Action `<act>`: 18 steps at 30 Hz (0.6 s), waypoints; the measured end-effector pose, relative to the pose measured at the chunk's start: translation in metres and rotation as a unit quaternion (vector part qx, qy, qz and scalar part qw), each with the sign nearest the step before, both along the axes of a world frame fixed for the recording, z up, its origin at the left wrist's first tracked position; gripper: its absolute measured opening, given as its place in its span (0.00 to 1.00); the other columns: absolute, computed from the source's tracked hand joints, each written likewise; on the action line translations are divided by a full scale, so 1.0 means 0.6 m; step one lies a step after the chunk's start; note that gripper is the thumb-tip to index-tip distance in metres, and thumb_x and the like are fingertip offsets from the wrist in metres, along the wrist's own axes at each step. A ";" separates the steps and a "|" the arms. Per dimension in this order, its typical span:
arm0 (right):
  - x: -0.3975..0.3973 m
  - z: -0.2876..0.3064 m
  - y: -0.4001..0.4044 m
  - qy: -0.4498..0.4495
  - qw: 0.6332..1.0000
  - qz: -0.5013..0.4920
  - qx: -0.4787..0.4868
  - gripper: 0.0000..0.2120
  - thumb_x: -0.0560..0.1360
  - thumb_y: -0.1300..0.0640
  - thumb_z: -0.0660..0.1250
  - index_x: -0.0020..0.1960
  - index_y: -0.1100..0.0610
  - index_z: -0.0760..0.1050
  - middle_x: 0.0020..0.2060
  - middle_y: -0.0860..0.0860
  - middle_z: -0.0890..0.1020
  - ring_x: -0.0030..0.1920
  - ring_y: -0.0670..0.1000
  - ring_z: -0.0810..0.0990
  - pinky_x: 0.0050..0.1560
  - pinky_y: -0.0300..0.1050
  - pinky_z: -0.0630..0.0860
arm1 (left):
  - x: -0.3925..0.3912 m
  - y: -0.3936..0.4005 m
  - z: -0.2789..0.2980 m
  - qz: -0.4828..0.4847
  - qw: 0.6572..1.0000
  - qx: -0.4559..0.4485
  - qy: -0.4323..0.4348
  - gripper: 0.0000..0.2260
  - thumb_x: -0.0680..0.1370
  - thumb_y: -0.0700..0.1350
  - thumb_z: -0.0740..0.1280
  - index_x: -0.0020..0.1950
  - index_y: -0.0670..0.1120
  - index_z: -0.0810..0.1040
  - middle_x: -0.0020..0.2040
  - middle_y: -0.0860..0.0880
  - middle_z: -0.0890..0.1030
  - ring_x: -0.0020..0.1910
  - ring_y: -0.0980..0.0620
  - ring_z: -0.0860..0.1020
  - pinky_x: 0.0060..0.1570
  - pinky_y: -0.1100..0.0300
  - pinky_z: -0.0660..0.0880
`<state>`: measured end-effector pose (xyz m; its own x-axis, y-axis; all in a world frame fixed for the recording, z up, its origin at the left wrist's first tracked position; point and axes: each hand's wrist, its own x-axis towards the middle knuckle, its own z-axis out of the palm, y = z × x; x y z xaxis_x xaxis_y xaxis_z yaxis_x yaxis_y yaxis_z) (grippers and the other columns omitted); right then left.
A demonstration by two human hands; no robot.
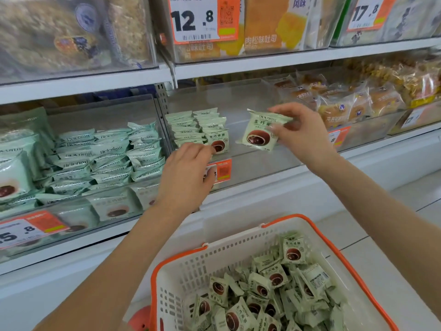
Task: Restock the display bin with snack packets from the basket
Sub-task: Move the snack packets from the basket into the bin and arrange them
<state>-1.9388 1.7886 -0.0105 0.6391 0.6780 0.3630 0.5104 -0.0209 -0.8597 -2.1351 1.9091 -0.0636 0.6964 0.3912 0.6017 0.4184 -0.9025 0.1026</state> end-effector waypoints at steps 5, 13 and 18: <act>0.047 0.000 0.163 -0.153 0.972 0.051 -0.169 0.06 0.71 0.65 0.72 0.48 0.60 0.79 0.47 0.52 0.81 0.46 0.47 0.78 0.45 0.36 0.76 | -0.005 0.039 -0.029 -0.003 0.991 0.081 0.107 0.21 0.63 0.45 0.77 0.53 0.42 0.80 0.47 0.45 0.82 0.49 0.44 0.80 0.58 0.51 0.66; 0.070 -0.076 0.248 -0.102 0.971 0.106 -0.188 0.16 0.67 0.69 0.74 0.32 0.54 0.70 0.42 0.54 0.79 0.38 0.43 0.76 0.36 0.27 0.73 | -0.002 0.051 -0.038 -0.023 0.984 0.124 0.128 0.26 0.62 0.51 0.76 0.56 0.42 0.77 0.46 0.46 0.80 0.46 0.46 0.79 0.57 0.52 0.60; 0.077 -0.088 0.249 -0.043 0.978 0.121 -0.167 0.13 0.67 0.71 0.74 0.34 0.59 0.73 0.39 0.55 0.78 0.33 0.39 0.76 0.33 0.31 0.77 | -0.003 0.054 -0.040 -0.025 0.985 0.117 0.127 0.25 0.63 0.50 0.75 0.57 0.42 0.77 0.47 0.46 0.80 0.46 0.46 0.79 0.58 0.52 0.60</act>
<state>-1.8928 1.9380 -0.0634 0.4228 0.8952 0.1412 0.6052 -0.1629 -0.7792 -2.1371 1.9415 -0.0876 0.8508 0.2244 0.4752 0.3582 -0.9092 -0.2121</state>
